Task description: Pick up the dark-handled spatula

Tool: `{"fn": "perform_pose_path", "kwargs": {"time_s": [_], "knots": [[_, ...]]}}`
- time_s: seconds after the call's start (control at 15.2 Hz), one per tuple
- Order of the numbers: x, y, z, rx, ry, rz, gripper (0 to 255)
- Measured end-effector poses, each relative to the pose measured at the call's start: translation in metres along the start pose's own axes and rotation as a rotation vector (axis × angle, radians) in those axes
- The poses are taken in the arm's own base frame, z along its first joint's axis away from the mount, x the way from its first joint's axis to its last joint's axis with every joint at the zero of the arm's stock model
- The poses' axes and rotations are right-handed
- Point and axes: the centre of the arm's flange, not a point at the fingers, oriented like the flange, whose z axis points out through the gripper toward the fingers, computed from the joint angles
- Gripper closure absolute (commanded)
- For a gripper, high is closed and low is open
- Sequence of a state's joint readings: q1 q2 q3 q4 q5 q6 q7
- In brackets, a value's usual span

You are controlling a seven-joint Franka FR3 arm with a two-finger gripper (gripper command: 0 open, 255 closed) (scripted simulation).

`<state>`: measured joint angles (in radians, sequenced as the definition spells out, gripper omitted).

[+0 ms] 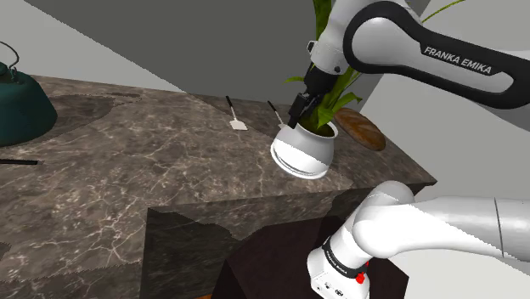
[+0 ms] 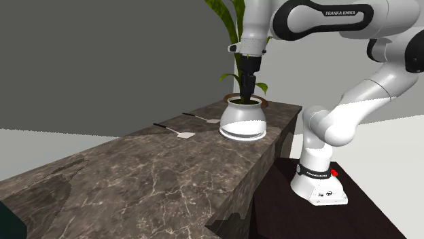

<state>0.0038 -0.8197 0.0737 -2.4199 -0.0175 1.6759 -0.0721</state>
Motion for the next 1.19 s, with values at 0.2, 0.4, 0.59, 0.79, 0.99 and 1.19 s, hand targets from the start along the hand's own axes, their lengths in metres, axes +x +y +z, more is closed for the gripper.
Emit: {"fn": "perform_pose_path", "kwargs": {"time_s": [0.2,0.4,0.59,0.79,0.99,1.19], "knots": [[0.016,0.001,0.005,0.001,-0.001,0.025,0],[0.046,0.007,0.022,0.004,-0.005,0.081,0],[0.082,0.011,0.04,0.007,-0.007,0.141,0],[0.115,0.021,0.045,0.009,0.018,0.198,0],[0.154,0.036,0.071,0.013,-0.007,0.264,0],[0.183,0.045,0.092,0.016,-0.014,0.326,0]]}}
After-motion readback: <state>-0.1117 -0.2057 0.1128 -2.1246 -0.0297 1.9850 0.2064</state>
